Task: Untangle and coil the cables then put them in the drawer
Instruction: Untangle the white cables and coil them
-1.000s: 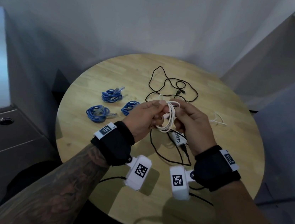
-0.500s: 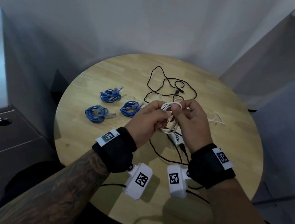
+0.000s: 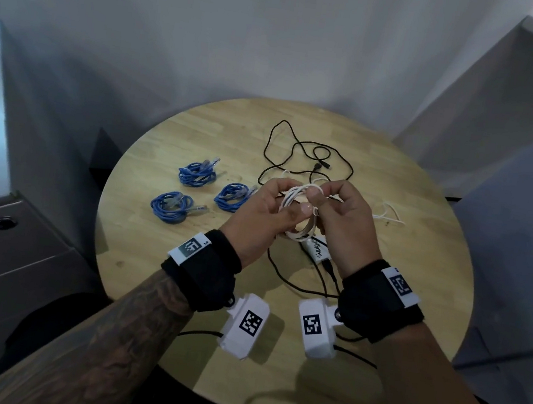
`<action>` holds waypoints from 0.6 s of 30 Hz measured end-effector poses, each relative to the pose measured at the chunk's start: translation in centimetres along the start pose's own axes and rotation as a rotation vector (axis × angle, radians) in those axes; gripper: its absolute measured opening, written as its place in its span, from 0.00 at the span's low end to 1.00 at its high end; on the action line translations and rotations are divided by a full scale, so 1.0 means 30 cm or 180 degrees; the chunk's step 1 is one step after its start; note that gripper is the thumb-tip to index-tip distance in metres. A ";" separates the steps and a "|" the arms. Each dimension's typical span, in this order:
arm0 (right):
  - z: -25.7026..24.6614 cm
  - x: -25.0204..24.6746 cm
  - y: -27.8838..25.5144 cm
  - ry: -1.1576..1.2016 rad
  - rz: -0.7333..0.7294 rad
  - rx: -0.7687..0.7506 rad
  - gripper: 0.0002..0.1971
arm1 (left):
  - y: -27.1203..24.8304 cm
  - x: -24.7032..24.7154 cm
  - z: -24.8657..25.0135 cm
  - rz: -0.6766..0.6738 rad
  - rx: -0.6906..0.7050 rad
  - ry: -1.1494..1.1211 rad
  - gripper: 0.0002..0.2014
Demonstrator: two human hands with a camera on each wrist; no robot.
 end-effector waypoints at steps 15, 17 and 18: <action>-0.032 -0.008 -0.019 0.0242 -0.0195 -0.0238 0.06 | -0.004 0.007 0.011 -0.0190 -0.0230 0.0052 0.10; -0.039 -0.006 -0.020 0.0294 -0.0262 -0.0073 0.06 | -0.004 0.009 0.011 -0.0235 -0.0272 -0.0075 0.11; -0.039 -0.004 -0.022 0.0333 -0.0310 0.0027 0.07 | -0.005 0.011 0.007 -0.0258 -0.0305 -0.0157 0.13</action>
Point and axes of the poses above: each hand's wrist, its own y-axis towards the middle knuckle, its own x-axis out of the palm, z = x × y, the point moved 3 cm from there along y, towards the middle knuckle, and after that the axes turned 12 degrees about z, right-handed, at the moved point
